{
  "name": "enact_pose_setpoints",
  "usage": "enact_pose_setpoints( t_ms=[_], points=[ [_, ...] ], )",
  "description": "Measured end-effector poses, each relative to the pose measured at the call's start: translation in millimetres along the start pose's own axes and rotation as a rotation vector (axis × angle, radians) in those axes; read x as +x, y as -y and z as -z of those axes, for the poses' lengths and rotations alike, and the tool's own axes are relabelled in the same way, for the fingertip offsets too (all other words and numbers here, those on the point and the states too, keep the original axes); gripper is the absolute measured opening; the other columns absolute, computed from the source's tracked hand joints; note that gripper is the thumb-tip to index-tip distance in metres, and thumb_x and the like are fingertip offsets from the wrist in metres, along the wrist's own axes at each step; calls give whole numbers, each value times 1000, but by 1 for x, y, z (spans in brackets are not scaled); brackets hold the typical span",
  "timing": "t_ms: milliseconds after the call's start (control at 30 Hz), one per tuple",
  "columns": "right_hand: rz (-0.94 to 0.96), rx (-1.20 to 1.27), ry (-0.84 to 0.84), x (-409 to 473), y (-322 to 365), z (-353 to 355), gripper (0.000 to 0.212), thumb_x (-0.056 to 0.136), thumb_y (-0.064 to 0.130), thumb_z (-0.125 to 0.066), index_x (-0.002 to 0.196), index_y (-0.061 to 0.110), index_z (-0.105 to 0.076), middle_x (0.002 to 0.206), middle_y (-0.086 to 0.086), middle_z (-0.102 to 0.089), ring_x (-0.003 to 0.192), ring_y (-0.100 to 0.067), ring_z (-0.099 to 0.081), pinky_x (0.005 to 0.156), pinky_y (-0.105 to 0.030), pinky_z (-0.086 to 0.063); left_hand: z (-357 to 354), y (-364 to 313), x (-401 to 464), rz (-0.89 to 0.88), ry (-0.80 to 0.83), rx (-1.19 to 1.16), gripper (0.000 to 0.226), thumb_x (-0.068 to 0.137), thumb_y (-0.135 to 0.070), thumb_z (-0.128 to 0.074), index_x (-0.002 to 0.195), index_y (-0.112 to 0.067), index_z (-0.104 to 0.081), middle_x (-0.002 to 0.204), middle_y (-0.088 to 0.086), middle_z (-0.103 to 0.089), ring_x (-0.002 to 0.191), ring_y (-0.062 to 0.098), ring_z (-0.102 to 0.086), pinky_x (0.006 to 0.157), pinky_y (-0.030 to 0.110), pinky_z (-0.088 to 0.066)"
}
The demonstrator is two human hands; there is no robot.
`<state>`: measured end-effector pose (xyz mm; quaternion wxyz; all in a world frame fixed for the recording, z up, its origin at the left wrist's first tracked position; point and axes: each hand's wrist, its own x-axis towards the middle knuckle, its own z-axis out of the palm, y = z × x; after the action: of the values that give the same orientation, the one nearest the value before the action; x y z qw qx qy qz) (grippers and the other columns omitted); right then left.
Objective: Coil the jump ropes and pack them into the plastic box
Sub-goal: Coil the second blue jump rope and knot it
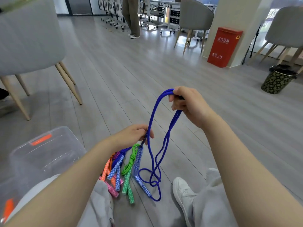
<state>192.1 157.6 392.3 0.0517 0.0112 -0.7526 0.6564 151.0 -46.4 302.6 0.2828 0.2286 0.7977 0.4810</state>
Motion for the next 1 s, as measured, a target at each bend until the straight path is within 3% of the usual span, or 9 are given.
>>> enact_pose_setpoints(
  t_ms=[100, 233, 367, 467, 600, 700, 800, 900, 1000],
  points=[
    [-7, -32, -98, 3, -4, 15, 29, 86, 24, -44, 66, 10, -59, 47, 10, -32, 53, -14, -32, 71, -32, -41, 4, 0, 1, 8, 35, -72, 35, 103, -13, -25, 97, -8, -59, 68, 4, -51, 74, 19, -63, 79, 30, -51],
    [-16, -105, -268, 13, -7, 31, 28, 86, 23, -44, 67, 12, -62, 49, 13, -44, 56, -9, -38, 72, -28, -40, 14, -3, 9, -11, -50, -121, 30, 104, -16, -32, 98, -5, -59, 72, 3, -52, 65, 15, -54, 67, 22, -47],
    [-39, -141, -359, 21, -14, 39, 28, 90, 18, -45, 72, 15, -66, 57, 15, -57, 68, -11, -42, 71, -27, -37, 23, -1, 10, -24, -26, 42, 20, 100, -5, -39, 105, -3, -59, 74, 2, -57, 62, 4, -55, 64, 10, -45],
    [-47, -187, -371, 26, -18, 46, 26, 92, 20, -50, 76, 17, -69, 72, 7, -58, 73, -12, -48, 73, -27, -43, 30, 5, 14, -49, -40, 106, 21, 100, -6, -41, 107, -12, -60, 69, -6, -54, 61, 3, -52, 69, 20, -45],
    [-52, -183, -424, 30, -20, 48, 23, 97, 22, -46, 83, 18, -64, 67, 3, -51, 61, -13, -48, 69, -32, -51, 41, 8, 18, -44, -153, 62, 22, 102, -21, -41, 105, -22, -63, 67, -5, -52, 57, 10, -43, 54, 24, -40],
    [-61, -209, -476, 30, -19, 47, 24, 98, 28, -46, 88, 19, -65, 66, 1, -44, 56, -14, -39, 55, -30, -42, 44, 7, 20, 1, -172, 132, 23, 101, -30, -43, 97, -19, -62, 66, -4, -50, 57, 13, -42, 55, 28, -40],
    [-100, -213, -518, 30, -20, 46, 25, 98, 29, -47, 88, 19, -67, 66, 1, -44, 55, -15, -36, 55, -32, -37, 45, 6, 19, 54, -214, 115, 25, 87, -36, -48, 91, -13, -58, 70, -2, -51, 62, 15, -43, 62, 33, -40],
    [-145, -200, -546, 30, -19, 47, 26, 98, 30, -46, 87, 20, -67, 68, 2, -46, 57, -15, -38, 57, -32, -38, 44, 5, 20, 44, -225, 85, 17, 89, -23, -41, 87, -15, -55, 74, -1, -53, 65, 15, -43, 64, 33, -39],
    [-180, -140, -555, 30, -21, 47, 27, 98, 31, -46, 85, 20, -65, 68, 1, -44, 58, -15, -37, 56, -30, -37, 43, 4, 21, -13, -262, 86, 24, 96, -12, -37, 84, -18, -58, 74, -3, -56, 61, 12, -43, 60, 30, -37]
  ],
)
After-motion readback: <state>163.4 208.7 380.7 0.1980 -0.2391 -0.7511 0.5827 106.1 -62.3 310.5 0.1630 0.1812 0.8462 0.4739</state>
